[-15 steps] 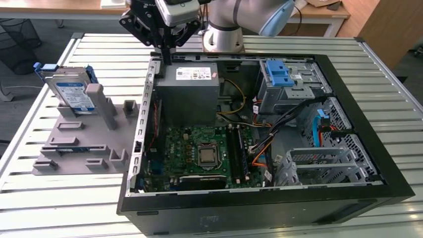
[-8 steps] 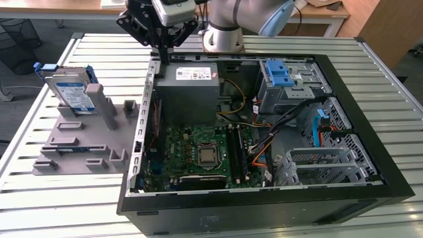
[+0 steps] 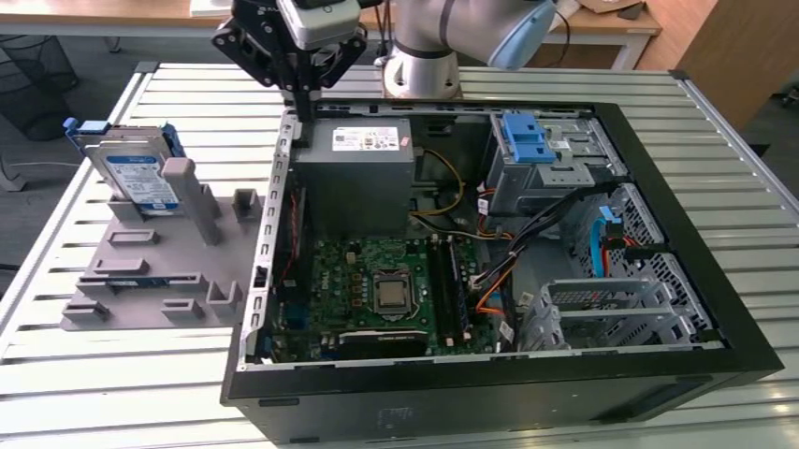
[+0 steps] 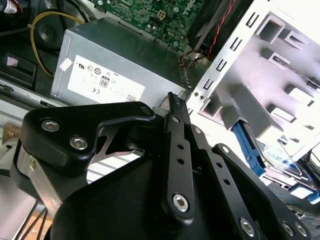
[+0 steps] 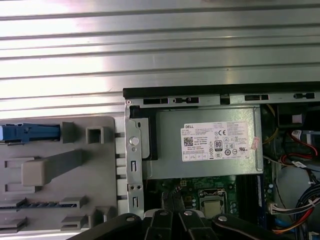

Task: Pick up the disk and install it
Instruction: 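Reach for the disk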

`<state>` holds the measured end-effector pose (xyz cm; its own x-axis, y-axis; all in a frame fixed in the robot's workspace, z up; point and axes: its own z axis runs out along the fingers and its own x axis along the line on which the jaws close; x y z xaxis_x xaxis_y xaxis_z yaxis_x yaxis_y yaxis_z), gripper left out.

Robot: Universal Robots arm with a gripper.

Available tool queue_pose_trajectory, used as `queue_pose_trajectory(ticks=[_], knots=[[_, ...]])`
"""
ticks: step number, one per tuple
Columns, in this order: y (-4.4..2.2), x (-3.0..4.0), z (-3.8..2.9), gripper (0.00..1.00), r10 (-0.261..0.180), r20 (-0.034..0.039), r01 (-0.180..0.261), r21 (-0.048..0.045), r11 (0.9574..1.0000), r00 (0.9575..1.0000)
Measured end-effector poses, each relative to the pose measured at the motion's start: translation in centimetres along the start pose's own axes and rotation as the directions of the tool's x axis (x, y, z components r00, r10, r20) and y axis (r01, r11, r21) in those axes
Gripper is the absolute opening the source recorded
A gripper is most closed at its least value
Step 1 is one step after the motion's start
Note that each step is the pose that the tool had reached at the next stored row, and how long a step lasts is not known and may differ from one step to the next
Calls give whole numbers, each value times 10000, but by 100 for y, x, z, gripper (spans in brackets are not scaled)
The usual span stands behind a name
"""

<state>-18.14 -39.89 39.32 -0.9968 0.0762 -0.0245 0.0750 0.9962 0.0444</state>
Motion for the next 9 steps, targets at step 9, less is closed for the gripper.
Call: queue_pose_trajectory(ticks=[9], knots=[[-5, 70, -2, 11, 1, 0, -1, 0, 10000, 10000]])
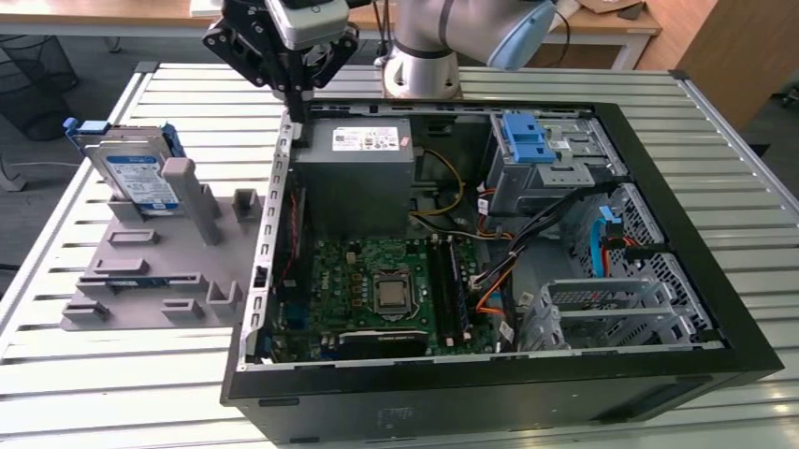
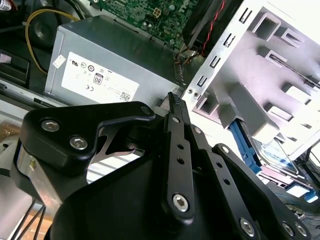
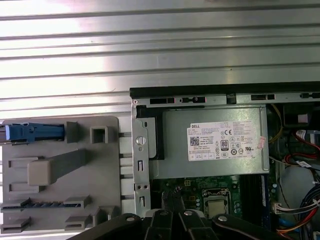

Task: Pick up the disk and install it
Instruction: 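Reach for the disk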

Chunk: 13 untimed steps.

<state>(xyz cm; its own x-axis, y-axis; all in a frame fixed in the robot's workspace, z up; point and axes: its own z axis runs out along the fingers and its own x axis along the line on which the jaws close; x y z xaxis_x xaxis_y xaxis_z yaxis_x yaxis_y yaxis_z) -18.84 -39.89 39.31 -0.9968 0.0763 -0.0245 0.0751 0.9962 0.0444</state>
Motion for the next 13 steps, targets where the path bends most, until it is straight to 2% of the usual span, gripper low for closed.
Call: queue_pose_trajectory(ticks=[13], knots=[[-7, 87, -2, 11, 0, 0, 0, 0, 10000, 10000]])
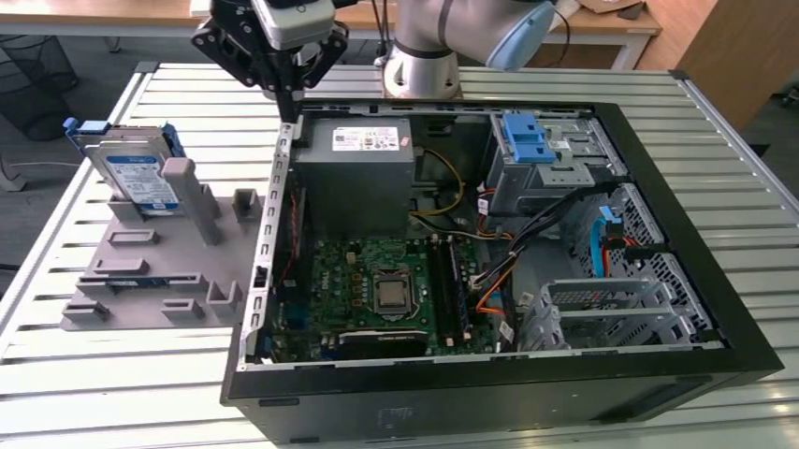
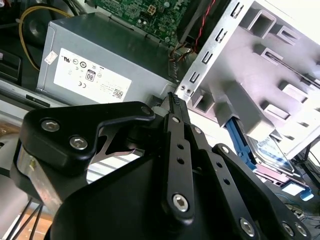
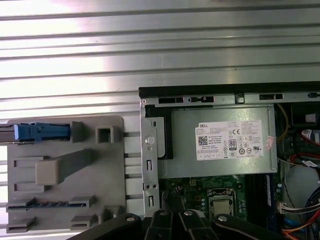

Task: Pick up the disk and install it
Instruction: 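Reach for the disk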

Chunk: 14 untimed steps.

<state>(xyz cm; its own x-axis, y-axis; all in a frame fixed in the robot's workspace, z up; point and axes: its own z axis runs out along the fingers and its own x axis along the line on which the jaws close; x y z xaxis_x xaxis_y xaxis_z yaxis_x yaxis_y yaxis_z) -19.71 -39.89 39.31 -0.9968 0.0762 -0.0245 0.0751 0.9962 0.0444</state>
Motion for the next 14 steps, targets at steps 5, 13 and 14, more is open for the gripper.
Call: queue_pose_trajectory(ticks=[5, 13, 14], knots=[[-2, 32, 0, 11, 0, 1, 0, 0, 10000, 10000], [-6, 85, -2, 11, 0, 0, 0, 0, 10000, 10000], [-7, 91, -2, 11, 0, 0, 0, 0, 10000, 10000]])
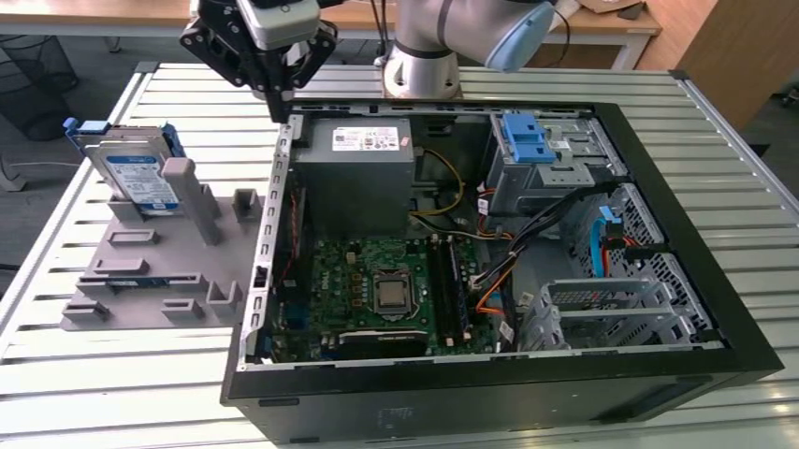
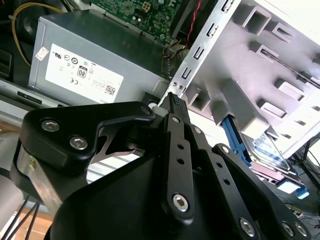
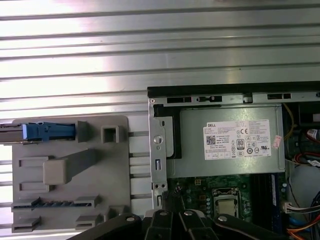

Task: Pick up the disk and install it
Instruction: 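Reach for the disk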

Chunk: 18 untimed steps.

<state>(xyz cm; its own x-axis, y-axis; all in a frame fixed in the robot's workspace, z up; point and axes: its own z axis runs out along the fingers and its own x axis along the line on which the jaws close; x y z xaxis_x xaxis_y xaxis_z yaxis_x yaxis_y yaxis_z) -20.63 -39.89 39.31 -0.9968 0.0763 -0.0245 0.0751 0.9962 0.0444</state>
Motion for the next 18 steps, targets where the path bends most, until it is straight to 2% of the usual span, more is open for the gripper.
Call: queue_pose_trajectory(ticks=[18], knots=[[-4, 55, -1, 11, -1, -1, 1, 1, 10000, 10000]])
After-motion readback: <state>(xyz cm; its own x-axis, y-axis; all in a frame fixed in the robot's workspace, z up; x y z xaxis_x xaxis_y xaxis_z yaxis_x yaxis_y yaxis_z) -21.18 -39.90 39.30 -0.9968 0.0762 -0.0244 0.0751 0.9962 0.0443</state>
